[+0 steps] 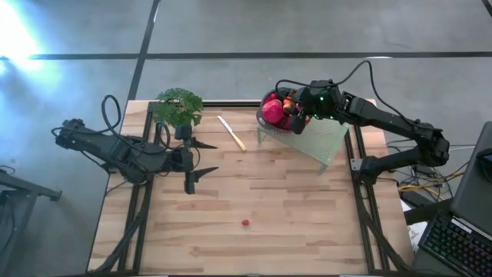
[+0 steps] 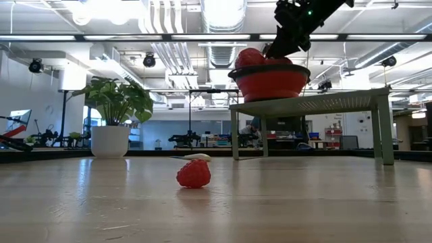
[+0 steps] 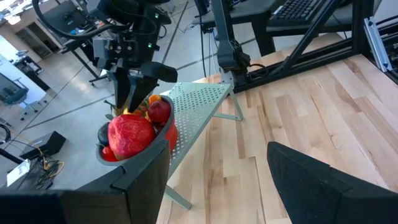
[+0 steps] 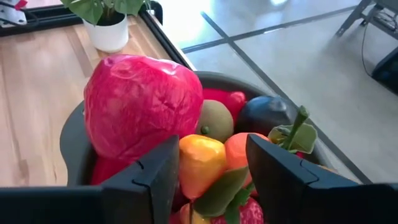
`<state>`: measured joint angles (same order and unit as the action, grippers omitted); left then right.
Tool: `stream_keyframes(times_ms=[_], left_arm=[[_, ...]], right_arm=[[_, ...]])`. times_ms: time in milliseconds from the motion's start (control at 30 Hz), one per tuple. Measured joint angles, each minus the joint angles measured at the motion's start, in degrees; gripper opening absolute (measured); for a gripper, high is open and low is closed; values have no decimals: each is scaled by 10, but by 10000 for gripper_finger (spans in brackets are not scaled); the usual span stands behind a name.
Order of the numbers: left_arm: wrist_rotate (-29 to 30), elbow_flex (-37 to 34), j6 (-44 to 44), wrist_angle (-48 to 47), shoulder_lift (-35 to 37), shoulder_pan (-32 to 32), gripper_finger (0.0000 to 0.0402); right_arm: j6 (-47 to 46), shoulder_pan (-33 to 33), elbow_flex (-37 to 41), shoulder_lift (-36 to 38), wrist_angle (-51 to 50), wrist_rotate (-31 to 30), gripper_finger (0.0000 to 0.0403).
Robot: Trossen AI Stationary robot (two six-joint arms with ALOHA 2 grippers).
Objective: Pick & Place Fruit
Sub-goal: Put the orange pear into the red gray colander on the shelf, then put the raspberry into the red gray colander on the shelf
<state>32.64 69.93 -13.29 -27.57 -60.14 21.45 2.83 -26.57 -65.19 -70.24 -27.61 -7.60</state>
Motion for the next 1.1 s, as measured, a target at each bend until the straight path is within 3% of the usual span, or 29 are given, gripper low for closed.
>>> stream_keyframes(times_ms=[267, 500, 833, 1000, 1100], left_arm=[[0, 0, 0, 0, 0, 0, 273], [0, 0, 0, 0, 0, 0, 273], [0, 0, 0, 0, 0, 0, 273], [0, 0, 0, 0, 0, 0, 273], [0, 0, 0, 0, 0, 0, 273]], right_arm=[[4, 11, -6, 11, -5, 0, 203], [2, 72, -20, 32, -33, 1, 187], [-16, 275, 9, 34, -40, 1, 167], [-33, 388, 51, 23, 42, -4, 171], [-42, 440, 71, 7, 92, -38, 171]])
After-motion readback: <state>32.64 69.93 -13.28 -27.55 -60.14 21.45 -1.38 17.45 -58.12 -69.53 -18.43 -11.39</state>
